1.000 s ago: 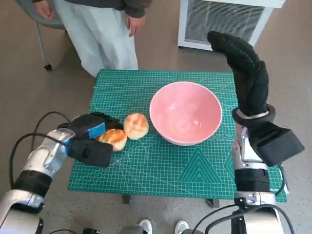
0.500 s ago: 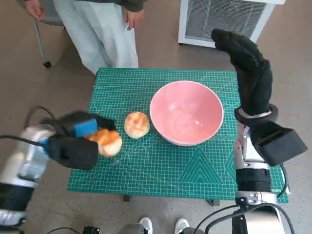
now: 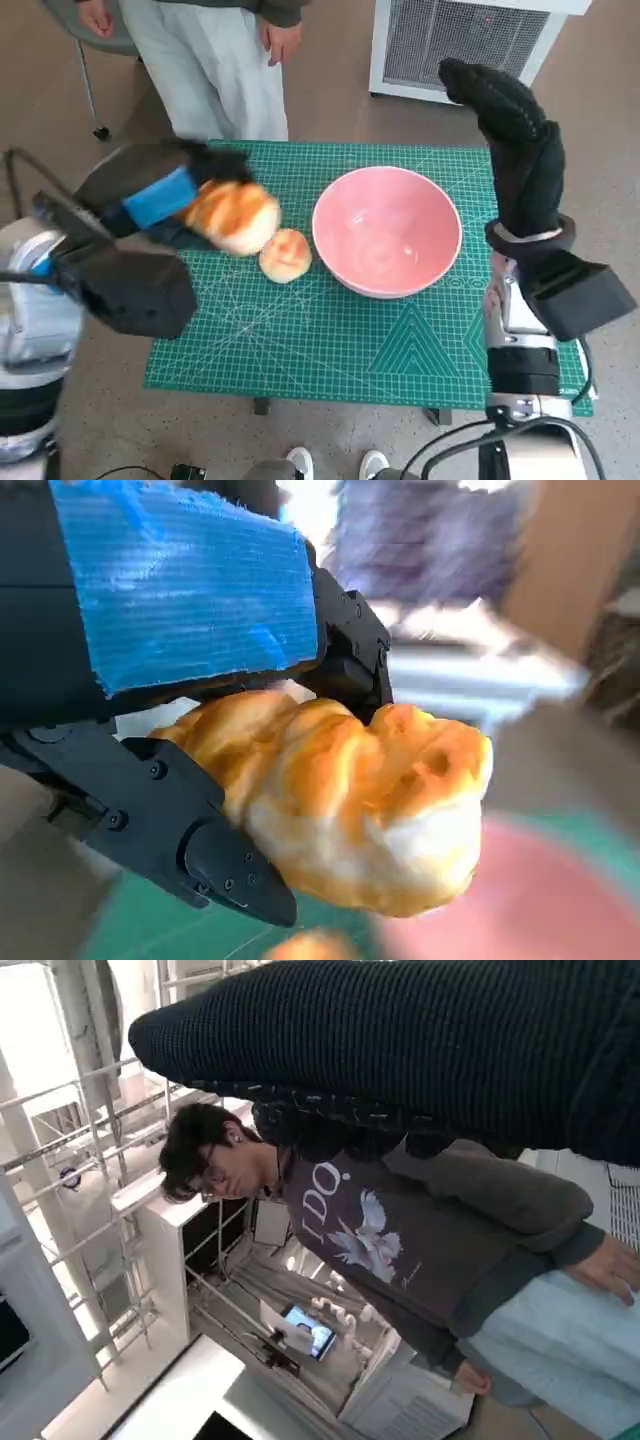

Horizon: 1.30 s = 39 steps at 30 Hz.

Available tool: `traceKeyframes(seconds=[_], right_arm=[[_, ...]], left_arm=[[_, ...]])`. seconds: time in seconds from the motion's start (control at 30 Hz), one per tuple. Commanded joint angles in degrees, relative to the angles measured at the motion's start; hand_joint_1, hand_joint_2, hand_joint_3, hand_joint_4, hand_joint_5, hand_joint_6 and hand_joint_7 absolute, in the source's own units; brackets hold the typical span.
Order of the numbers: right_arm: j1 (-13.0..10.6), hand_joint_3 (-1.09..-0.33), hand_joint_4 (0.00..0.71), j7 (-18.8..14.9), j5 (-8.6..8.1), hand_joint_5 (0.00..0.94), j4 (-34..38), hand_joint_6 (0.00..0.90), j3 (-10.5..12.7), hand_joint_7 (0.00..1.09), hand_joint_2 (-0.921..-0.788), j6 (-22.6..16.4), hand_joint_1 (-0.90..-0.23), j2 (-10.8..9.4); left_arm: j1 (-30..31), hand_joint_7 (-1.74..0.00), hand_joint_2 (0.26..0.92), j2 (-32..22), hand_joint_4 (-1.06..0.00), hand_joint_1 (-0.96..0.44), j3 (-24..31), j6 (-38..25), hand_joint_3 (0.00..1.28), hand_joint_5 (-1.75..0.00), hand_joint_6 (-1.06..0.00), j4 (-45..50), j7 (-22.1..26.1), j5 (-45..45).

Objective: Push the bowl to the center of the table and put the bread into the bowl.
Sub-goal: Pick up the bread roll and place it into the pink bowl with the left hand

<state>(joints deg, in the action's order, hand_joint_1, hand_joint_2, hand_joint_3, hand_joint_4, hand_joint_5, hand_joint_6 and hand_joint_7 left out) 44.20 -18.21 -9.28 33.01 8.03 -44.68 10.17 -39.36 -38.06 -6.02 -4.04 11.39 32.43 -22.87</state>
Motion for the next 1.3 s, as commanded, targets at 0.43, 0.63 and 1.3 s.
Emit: traceKeyframes(seconds=[0.43, 0.63, 1.3], right_arm=[[-1.91, -0.792, 0.283, -1.1, -1.65, 0.006, -0.82, 0.038, 0.23, 0.63, -0.921, 0.46, -0.736, 0.14], [-2.53, -0.788, 0.289, -0.92, -1.97, 0.009, -1.51, 0.043, 0.32, 0.63, -0.921, 0.67, -0.737, 0.32], [-3.74, -0.78, 0.285, 0.33, -1.47, 0.005, -3.83, 0.06, 0.5, 0.62, -0.921, 1.87, -0.753, 0.37]], left_arm=[[-19.14, -1.12, 0.895, 19.26, -0.77, 0.0, -15.59, 17.8, 0.05, -1.08, -0.68, -32.06, -14.38, -7.83], [-22.38, -1.17, 0.901, 24.3, -0.76, 0.0, -19.31, 17.43, 0.05, -1.06, -0.66, -41.49, -16.98, -11.36], [-25.21, -0.55, 0.875, 31.29, -0.29, -0.11, -20.26, 14.98, 0.1, -0.29, -0.22, -61.65, -13.24, -9.31]])
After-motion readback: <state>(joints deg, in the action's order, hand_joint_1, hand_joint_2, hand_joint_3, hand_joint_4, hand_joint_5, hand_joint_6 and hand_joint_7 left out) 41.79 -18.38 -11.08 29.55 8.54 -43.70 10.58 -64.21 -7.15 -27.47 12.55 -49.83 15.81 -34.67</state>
